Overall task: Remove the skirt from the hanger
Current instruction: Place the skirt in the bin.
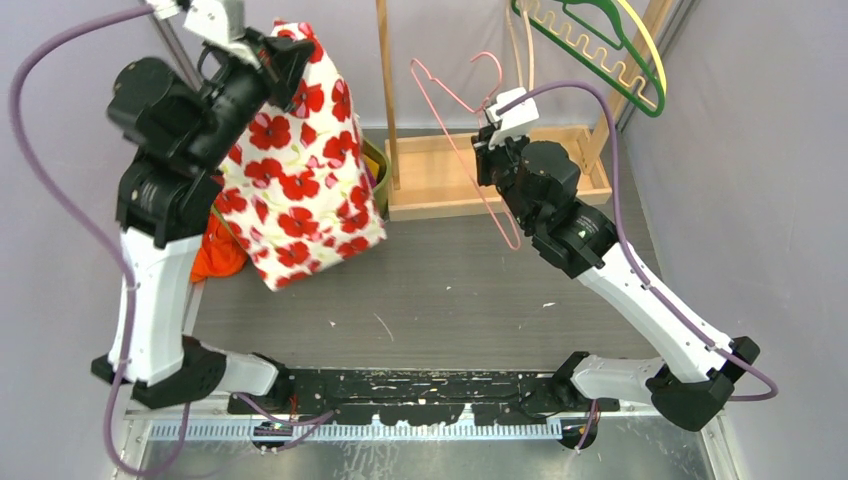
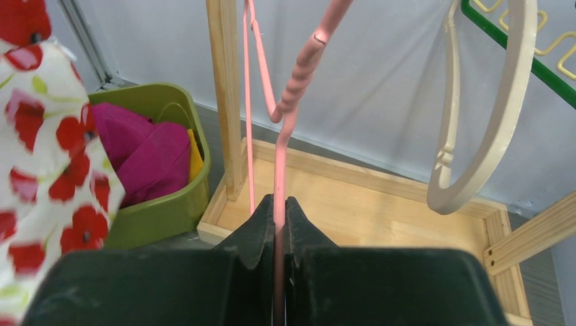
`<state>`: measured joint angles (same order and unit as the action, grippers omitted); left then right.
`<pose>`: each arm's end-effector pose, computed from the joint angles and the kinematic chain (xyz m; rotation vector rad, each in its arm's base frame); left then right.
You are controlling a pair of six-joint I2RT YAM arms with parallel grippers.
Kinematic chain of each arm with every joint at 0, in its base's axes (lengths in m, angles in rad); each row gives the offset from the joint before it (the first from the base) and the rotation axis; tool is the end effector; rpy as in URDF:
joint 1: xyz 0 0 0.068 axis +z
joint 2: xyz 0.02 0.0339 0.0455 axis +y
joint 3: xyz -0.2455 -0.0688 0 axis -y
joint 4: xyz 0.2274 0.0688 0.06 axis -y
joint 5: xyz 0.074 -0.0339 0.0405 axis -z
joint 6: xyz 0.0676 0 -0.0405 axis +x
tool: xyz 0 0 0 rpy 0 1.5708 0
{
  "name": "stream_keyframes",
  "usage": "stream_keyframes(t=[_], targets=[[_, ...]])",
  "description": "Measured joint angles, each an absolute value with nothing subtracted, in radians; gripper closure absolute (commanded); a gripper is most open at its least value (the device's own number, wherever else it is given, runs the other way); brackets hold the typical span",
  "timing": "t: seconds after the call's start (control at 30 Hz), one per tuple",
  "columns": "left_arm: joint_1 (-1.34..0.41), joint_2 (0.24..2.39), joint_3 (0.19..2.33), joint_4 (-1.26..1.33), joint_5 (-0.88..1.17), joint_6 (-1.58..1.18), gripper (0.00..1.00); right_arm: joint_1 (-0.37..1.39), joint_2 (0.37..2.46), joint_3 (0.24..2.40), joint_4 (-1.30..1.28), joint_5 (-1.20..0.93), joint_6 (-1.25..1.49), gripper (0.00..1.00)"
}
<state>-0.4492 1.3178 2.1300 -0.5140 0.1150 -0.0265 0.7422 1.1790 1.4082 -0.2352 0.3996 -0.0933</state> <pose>0.1825 -0.0966 0.5990 0.3676 1.2360 -0.4819 0.2170 0.1633 0.4497 -0.3434 1.5418 0.1935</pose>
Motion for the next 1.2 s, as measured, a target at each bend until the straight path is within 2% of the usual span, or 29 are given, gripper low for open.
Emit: stream_keyframes(t=[0.13,0.3,0.47,0.7,0.83,0.97,1.2], targets=[[-0.441,1.438,2.233,-0.546,0.050,0.040,1.00,0.742,1.179,1.389,-0.213,0.406,-0.101,1.00],[-0.408,1.466,2.198,-0.526,-0.044,0.128,1.00,0.742,1.179,1.358,-0.200,0.408,-0.103,0.99],[-0.286,1.447,2.061,-0.434,-0.116,0.176,1.00,0.742,1.180,1.352,-0.198,0.406,-0.103,0.99],[-0.125,1.417,1.754,-0.319,-0.155,0.194,1.00,0.742,1.187,1.340,-0.192,0.403,-0.102,0.99],[-0.051,1.451,1.698,-0.318,-0.158,0.193,1.00,0.742,1.187,1.340,-0.194,0.402,-0.103,0.99],[0.009,1.485,1.729,-0.338,-0.157,0.187,1.00,0.742,1.187,1.335,-0.195,0.403,-0.103,0.99],[0.048,1.537,2.037,-0.418,-0.099,0.101,1.00,0.728,1.202,1.331,-0.189,0.402,-0.103,0.99]])
